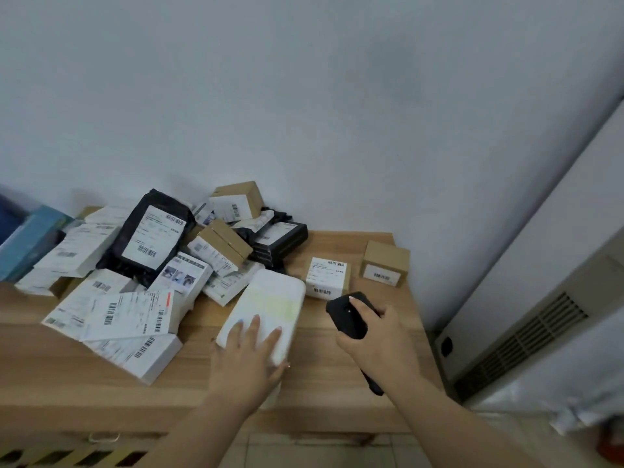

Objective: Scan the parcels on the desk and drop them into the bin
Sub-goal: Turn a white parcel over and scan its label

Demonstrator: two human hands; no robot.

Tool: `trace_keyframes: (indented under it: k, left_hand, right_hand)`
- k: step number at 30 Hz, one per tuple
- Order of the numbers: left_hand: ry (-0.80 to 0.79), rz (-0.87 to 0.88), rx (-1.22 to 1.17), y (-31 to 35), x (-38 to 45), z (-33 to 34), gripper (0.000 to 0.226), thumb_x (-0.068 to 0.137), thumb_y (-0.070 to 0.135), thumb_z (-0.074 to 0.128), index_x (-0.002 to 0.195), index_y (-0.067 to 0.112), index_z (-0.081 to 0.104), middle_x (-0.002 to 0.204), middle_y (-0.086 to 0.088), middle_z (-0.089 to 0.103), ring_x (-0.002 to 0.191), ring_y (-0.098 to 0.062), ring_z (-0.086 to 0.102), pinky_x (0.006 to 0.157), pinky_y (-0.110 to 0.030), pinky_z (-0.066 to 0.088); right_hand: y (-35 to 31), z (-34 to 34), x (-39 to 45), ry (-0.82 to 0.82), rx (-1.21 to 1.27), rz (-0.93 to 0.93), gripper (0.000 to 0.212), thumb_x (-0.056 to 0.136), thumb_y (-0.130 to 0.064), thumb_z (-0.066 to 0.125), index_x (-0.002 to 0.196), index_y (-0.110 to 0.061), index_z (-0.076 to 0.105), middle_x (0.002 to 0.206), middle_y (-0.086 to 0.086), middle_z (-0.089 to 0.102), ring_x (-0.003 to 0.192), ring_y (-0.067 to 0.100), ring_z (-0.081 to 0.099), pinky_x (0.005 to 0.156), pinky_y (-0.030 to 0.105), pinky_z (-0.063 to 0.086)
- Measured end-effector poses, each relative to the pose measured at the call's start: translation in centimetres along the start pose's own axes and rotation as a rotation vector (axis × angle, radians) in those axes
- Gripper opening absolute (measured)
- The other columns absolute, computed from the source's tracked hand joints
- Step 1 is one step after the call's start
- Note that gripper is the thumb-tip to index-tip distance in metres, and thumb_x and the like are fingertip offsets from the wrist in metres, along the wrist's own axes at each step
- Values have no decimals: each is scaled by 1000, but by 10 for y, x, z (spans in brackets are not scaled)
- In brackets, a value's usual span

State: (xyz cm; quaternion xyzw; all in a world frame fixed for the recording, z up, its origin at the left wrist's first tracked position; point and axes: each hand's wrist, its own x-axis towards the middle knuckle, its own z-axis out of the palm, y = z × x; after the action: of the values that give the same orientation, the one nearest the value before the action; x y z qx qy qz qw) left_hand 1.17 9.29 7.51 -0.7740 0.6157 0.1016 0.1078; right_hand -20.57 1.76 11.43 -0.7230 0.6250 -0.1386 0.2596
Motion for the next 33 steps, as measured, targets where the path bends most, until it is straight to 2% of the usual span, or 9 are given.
trace_keyframes:
  k: [2,6,7,9,12,16,21,26,33]
  left_hand:
    - [-53,-17,-113,-1,0,12,71,90,76,28,152,50,7,164,-3,-14,149,-34,-11,118,-56,15]
    - [-149,-66,-298,-6,0,22,97,60,91,8,150,55,2,163,-11,-16,148,-40,-11,120,-48,7]
    - [-147,-89,-364,-8,2,23,95,63,92,12,150,56,0,163,-12,-13,149,-40,-10,120,-49,9]
    - [-113,-152,-480,-12,8,24,92,75,88,33,151,53,-6,163,-13,-7,149,-40,-6,120,-50,12]
    - [-65,-257,-674,-9,15,28,119,69,84,57,155,36,-10,163,-14,4,149,-37,4,120,-50,15]
    - [-5,-343,-985,4,22,32,126,66,55,84,157,19,5,157,-10,26,143,-31,26,113,-43,30]
    - [36,-334,-821,25,29,21,119,69,49,84,155,20,7,152,-10,31,134,-33,38,104,-44,40]
    - [167,-165,-279,61,19,3,108,86,58,63,156,17,-9,160,-6,20,138,-27,36,110,-39,37]
    - [-3,-198,-349,63,29,8,102,84,81,37,156,27,-9,164,-11,-5,150,-35,1,119,-51,13]
  right_hand:
    - [0,3,-3,-12,-9,12,70,87,-54,62,150,-46,33,132,-1,40,117,21,48,93,35,50]
    - [0,3,-3,-19,-41,18,69,87,-52,62,150,-47,32,130,-1,41,116,21,48,92,35,49]
    - [0,3,-3,-14,-38,19,69,87,-52,62,150,-47,33,129,-1,41,116,21,48,93,35,49]
    - [-1,1,-2,-1,-23,12,70,87,-52,63,150,-46,34,128,-1,41,117,21,48,95,36,49]
    - [2,-1,-1,-1,-23,-9,70,86,-51,64,150,-45,35,129,0,41,117,22,47,97,39,49]
    - [8,-5,-3,15,-85,-14,70,87,-50,64,151,-45,34,133,0,43,119,20,46,95,33,46]
    - [23,-10,-1,8,-26,7,72,85,-50,66,151,-43,36,134,0,41,122,22,45,101,38,46]
    - [39,-24,3,37,-36,26,72,85,-52,64,150,-45,36,136,0,39,120,23,48,97,38,48]
    - [58,-36,4,47,-69,70,72,86,-57,62,151,-45,35,139,3,38,123,25,49,100,40,47]
